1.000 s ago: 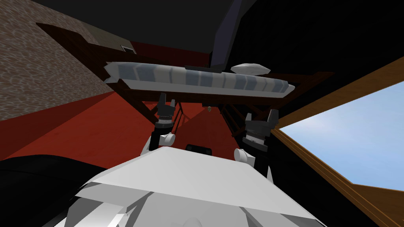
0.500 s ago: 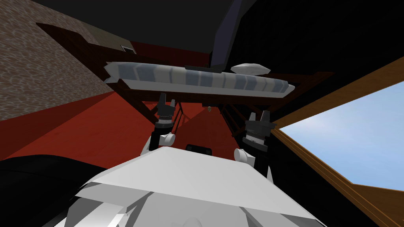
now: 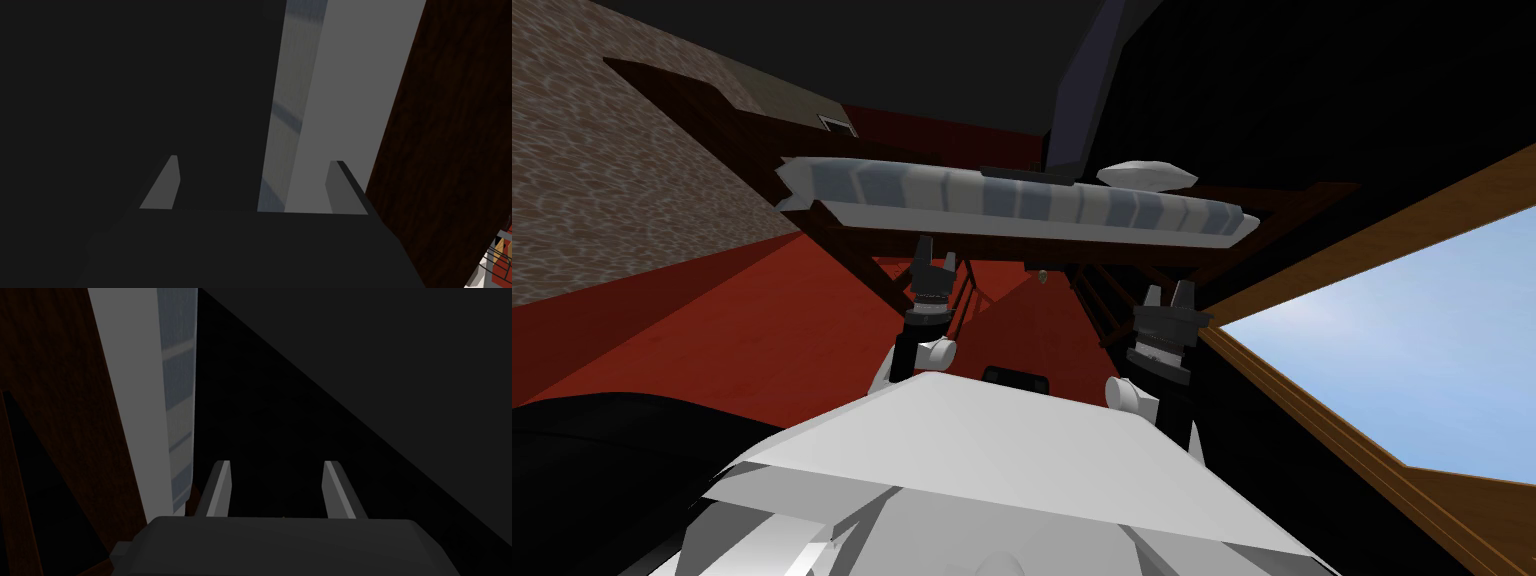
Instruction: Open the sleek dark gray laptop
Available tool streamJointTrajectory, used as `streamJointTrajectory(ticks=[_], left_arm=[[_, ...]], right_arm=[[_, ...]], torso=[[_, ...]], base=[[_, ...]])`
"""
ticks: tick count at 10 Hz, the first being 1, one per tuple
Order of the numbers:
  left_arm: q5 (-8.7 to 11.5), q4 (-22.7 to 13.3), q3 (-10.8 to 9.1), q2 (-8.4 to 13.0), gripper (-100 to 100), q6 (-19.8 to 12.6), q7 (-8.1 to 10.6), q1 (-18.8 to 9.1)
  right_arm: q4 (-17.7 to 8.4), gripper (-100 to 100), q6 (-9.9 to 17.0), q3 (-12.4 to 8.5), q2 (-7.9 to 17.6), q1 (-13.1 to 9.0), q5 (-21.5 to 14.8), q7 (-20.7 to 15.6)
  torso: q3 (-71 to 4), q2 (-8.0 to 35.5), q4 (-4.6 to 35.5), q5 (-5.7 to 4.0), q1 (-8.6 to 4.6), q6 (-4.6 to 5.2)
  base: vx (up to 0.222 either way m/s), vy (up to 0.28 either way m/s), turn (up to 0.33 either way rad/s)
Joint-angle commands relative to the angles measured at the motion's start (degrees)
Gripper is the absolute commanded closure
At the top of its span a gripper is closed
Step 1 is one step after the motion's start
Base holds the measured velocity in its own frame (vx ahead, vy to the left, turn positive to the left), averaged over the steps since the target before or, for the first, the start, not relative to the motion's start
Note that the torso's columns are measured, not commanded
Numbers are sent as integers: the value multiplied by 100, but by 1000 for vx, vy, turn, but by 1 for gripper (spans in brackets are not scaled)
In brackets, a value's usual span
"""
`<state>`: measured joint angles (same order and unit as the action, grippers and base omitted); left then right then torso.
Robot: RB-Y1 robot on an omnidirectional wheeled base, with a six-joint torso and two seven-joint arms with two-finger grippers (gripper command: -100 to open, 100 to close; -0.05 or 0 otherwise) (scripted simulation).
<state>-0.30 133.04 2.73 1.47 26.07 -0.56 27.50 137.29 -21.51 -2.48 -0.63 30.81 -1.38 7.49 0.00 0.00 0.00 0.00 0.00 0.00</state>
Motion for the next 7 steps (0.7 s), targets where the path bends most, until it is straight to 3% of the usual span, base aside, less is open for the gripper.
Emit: streamJointTrajectory(ticks=[1, 4, 5, 7], left_arm=[[-51, -32, -74, 295, -100, -215, 10, -255], [-183, -90, -241, 627, -100, -706, 25, -811], [-183, -90, -241, 627, -100, -720, 25, -868], [-310, -131, -390, 806, -100, -1121, 35, -1281]], right_arm=[[0, 0, 0, 0, 0, 0, 0, 0], [0, 0, 0, 1, -1, -1, 0, 0], [0, 0, 0, 1, -1, -1, 0, 0], [0, 0, 0, 1, -1, -1, 0, 0]], torso=[[2, 4, 1, -1, -4, 0], [6, 10, 3, -5, -18, 1], [9, 17, 3, -3, -10, 0], [-5, -9, -2, 2, 6, 0]], base=[[-25, -50, -9], [-65, -88, -16], [-63, -75, -9], [-54, -107, -30]])
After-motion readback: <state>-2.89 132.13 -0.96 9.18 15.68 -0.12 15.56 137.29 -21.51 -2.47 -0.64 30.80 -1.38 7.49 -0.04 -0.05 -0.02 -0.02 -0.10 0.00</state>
